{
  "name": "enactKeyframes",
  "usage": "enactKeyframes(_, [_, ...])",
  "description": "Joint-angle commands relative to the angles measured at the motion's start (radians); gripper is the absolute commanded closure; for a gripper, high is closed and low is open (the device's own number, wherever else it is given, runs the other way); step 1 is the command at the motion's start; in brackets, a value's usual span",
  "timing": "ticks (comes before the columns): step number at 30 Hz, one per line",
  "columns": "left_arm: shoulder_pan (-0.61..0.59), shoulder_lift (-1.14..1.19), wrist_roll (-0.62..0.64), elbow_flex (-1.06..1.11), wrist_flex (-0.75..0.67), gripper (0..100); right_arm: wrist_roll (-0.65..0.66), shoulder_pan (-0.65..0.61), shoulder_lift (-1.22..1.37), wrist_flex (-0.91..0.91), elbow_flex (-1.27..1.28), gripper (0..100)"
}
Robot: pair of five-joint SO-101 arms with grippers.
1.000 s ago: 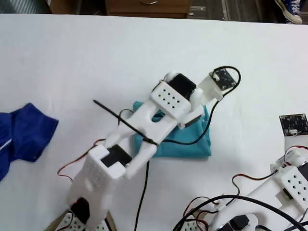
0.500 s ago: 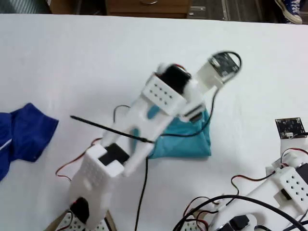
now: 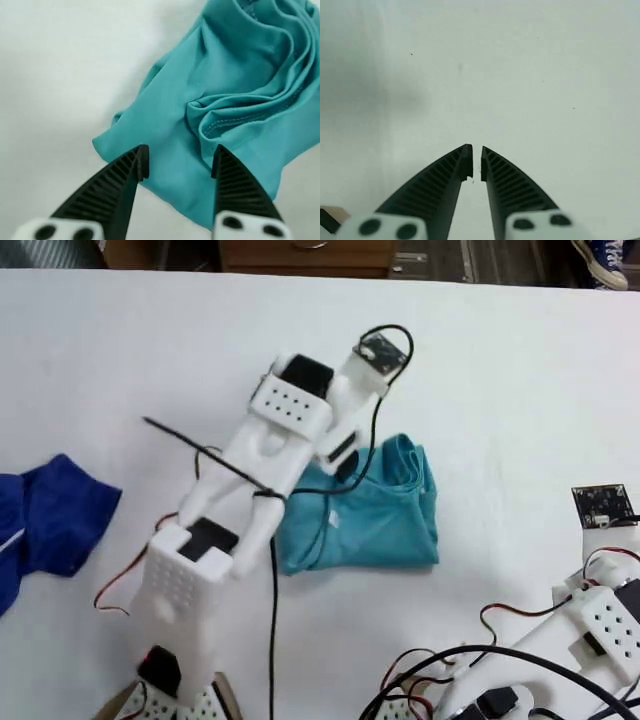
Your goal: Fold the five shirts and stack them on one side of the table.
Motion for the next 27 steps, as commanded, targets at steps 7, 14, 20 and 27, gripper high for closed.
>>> enactKeyframes(7, [-0.066, -0.009, -0.017, 0.128, -0.173, 77, 0.002, -0.028, -0.031, -0.008, -0.006, 95.7])
enactKeyframes(14, [-0.118, -0.021, -0.026, 0.13, -0.16, 77, -0.005, -0.162, -0.033, 0.033, -0.006, 95.7])
enactKeyframes(20, [-0.186, -0.017, -0.023, 0.068, -0.068, 77, -0.066, -0.495, -0.03, 0.107, -0.014, 95.7])
enactKeyframes(27, [-0.417, 0.035, -0.029, 0.108, -0.144, 77, -0.269, -0.895, -0.028, 0.105, -0.12, 95.7])
